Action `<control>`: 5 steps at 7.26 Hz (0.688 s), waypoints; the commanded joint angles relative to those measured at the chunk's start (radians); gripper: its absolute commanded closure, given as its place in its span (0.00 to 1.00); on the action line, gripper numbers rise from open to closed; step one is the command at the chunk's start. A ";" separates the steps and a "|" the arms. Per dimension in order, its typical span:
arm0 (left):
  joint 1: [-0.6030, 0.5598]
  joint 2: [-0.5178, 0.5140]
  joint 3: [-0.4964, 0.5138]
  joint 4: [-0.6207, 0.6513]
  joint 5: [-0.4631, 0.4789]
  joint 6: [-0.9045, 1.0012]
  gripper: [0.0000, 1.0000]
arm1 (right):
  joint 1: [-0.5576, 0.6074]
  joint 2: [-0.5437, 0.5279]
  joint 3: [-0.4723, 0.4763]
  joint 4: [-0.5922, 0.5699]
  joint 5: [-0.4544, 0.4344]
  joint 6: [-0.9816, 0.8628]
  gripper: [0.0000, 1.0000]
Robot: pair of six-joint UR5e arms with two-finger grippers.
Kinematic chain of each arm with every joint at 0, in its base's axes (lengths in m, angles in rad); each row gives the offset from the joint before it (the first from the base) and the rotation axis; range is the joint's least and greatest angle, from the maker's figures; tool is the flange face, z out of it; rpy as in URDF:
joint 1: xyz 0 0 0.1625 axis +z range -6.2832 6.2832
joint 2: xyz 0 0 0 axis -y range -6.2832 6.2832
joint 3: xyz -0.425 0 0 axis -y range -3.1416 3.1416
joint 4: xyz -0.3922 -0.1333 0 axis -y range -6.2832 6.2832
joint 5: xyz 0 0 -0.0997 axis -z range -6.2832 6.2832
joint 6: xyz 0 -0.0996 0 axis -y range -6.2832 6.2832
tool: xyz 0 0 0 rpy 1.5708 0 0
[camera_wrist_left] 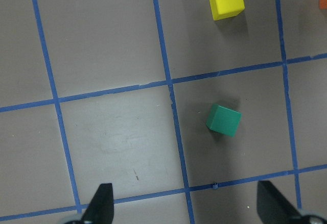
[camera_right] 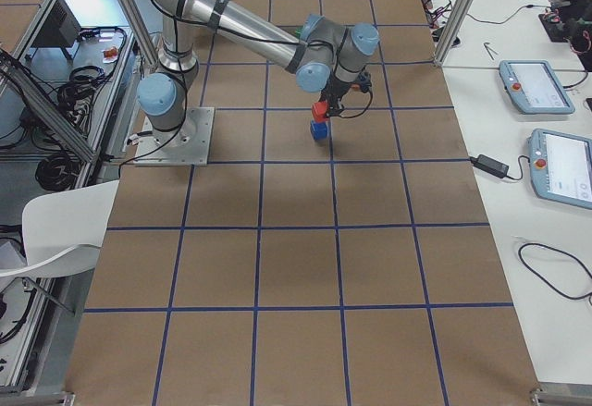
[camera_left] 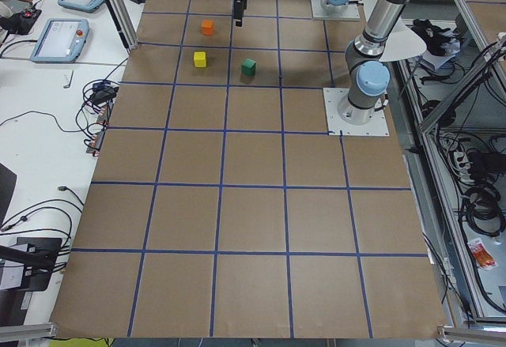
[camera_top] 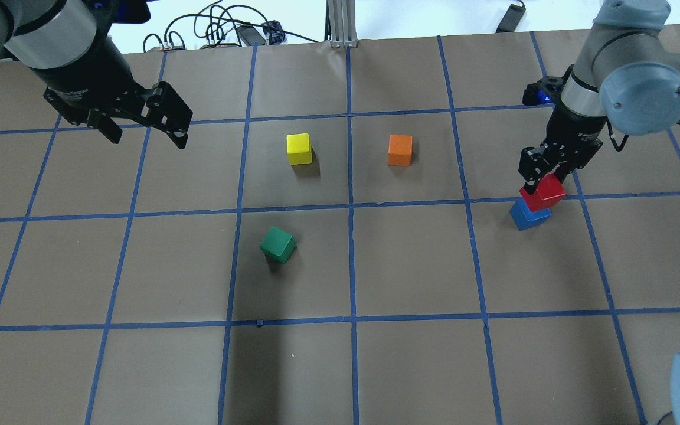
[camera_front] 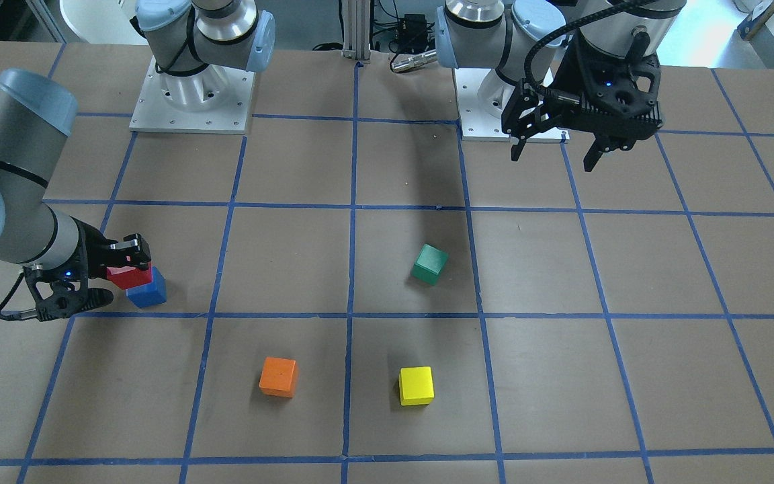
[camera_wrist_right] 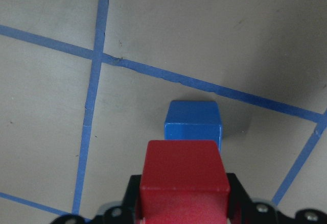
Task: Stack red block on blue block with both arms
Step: 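Lower the red cube onto the blue cube with the right gripper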
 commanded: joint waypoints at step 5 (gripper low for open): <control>0.001 0.002 -0.002 0.001 0.000 0.000 0.00 | -0.003 0.019 0.023 -0.078 -0.018 0.003 1.00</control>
